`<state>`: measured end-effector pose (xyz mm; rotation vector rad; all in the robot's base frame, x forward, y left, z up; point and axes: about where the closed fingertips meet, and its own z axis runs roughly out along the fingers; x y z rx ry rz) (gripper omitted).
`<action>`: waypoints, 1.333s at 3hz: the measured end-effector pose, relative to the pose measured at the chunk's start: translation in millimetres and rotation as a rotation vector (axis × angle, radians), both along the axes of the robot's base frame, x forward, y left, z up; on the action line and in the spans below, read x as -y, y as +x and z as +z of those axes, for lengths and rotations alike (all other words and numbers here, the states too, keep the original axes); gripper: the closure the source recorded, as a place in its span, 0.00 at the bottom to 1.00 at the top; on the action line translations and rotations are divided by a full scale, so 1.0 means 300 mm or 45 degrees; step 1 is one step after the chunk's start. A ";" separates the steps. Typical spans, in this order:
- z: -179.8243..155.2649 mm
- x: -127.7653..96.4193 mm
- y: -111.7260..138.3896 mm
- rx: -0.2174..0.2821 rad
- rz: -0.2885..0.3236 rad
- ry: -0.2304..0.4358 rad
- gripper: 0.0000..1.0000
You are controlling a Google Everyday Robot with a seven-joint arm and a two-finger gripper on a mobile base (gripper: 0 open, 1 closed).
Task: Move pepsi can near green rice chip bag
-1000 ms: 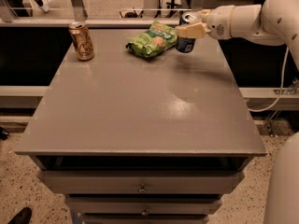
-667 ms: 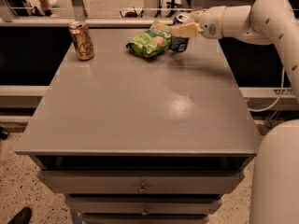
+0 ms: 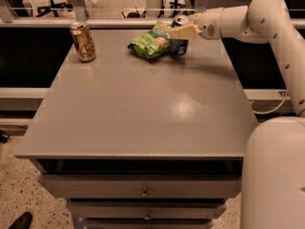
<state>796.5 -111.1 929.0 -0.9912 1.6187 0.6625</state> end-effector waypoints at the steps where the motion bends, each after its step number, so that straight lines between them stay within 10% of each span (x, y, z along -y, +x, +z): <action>1: -0.018 0.001 0.004 -0.022 0.005 -0.028 0.43; 2: -0.030 0.009 -0.003 -0.040 0.016 -0.039 0.04; 4: -0.014 0.074 -0.072 -0.036 0.011 0.014 0.00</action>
Offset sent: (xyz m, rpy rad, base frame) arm 0.0016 -0.0137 -0.0084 -0.0585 0.0376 -0.0009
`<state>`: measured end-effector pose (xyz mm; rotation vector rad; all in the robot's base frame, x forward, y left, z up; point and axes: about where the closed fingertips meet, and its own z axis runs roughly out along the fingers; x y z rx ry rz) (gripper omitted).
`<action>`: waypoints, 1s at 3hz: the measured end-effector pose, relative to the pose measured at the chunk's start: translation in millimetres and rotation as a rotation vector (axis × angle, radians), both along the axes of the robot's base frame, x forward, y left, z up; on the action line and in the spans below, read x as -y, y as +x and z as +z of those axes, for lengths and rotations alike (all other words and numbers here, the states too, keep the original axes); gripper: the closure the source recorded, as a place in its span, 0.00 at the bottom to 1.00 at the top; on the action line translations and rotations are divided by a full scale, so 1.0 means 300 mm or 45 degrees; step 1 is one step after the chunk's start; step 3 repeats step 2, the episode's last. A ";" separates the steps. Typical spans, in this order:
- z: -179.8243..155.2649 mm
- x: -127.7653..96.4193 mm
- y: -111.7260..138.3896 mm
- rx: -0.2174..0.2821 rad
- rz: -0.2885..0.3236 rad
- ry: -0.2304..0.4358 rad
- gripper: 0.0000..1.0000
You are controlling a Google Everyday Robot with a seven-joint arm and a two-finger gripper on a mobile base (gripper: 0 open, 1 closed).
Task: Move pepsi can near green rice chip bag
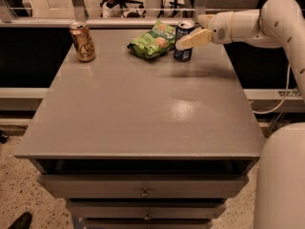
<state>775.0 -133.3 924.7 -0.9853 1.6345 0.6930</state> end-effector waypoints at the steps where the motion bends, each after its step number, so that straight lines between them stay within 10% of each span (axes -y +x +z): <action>1: 0.047 0.090 -0.115 0.040 -0.019 0.073 0.00; 2: -0.002 0.270 -0.217 0.017 -0.096 0.094 0.00; 3: -0.002 0.270 -0.217 0.017 -0.096 0.094 0.00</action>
Offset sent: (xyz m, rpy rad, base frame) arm -0.0374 -0.0303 0.0142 0.0604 -0.0327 -0.0179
